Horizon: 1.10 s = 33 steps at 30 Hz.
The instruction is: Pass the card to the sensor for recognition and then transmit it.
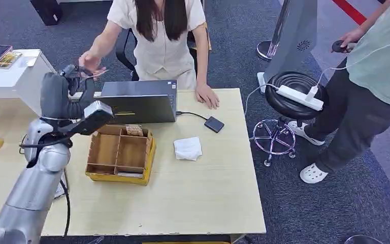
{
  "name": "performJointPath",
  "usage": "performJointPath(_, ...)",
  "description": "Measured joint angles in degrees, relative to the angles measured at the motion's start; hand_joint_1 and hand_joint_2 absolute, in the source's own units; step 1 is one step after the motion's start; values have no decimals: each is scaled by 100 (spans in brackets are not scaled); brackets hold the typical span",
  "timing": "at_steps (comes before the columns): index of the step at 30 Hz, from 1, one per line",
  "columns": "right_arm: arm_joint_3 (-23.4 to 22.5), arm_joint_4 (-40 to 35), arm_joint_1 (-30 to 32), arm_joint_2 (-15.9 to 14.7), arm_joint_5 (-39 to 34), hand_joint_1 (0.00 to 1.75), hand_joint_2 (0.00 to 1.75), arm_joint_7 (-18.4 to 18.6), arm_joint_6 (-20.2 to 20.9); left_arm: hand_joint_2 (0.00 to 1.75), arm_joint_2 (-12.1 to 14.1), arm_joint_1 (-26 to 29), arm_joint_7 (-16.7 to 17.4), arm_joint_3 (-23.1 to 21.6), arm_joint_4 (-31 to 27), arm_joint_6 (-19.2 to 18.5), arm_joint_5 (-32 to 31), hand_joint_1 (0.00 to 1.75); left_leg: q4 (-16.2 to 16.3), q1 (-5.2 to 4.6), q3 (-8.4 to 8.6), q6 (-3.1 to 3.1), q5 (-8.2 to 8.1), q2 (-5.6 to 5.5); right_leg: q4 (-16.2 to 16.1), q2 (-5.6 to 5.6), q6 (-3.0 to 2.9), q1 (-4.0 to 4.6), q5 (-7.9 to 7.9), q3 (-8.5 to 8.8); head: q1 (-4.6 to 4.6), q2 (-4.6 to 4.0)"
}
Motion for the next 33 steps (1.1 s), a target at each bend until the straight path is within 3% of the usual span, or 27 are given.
performJointPath(4,0,0,-23,11,31,0,175,2,11,175,33,-604,113,-4,283,-286,218,159,0,0,1,0,0,5,0,5,0,0,0,0,-2,0)
performJointPath(6,0,0,-35,24,33,0,175,9,28,175,33,-778,131,-7,402,-301,231,157,0,0,1,0,0,5,0,5,0,0,0,0,2,0)
performJointPath(7,0,0,-41,33,35,0,175,13,46,175,33,-843,140,-11,457,-308,238,148,0,0,0,0,-1,5,0,5,0,0,0,0,-2,0)
performJointPath(12,0,0,-63,52,35,0,175,20,101,175,33,-1028,236,-61,754,-279,295,145,0,-1,1,0,-1,5,0,6,0,-1,0,-1,0,0)
performJointPath(14,0,0,-65,52,41,0,175,22,105,175,37,-1072,280,-98,859,-211,185,113,0,-1,1,0,-1,4,0,5,0,-1,0,0,2,0)
performJointPath(17,0,0,-77,57,81,0,175,61,135,175,74,-1152,369,-216,1101,-68,-144,99,0,-1,1,0,0,5,0,6,0,-1,0,0,0,0)
performJointPath(19,0,0,-84,59,85,0,175,76,166,175,98,-1187,391,-271,1243,20,-267,101,0,-1,1,0,0,6,1,6,0,-1,1,0,0,0)
performJointPath(20,0,0,-88,59,94,0,175,79,184,175,103,-1196,400,-293,1309,66,-315,112,0,-1,1,0,0,6,1,6,0,0,1,0,0,0)
performJointPath(24,0,0,-98,72,96,0,175,87,190,175,129,-1197,413,-341,1486,162,-389,105,0,-1,0,0,0,5,1,6,0,-1,0,0,0,0)
performJointPath(25,0,0,-97,74,94,0,175,87,190,175,131,-1196,413,-343,1523,167,-392,0,0,-1,0,0,0,5,1,6,0,-1,0,0,0,0)
performJointPath(28,0,0,-97,76,79,0,175,90,199,175,142,-1189,411,-352,1600,193,-368,0,0,-1,-1,0,-1,5,1,6,0,-1,0,-1,2,0)
performJointPath(29,0,0,-97,76,76,0,175,90,197,0,144,-1185,393,-352,1619,230,-315,0,0,-1,-1,0,-1,5,1,6,0,-1,0,0,0,0)
performJointPath(33,0,0,-96,79,70,0,175,90,186,0,144,-1172,341,-352,1624,440,-223,0,0,-1,-1,0,0,5,1,5,0,-1,0,0,2,0)
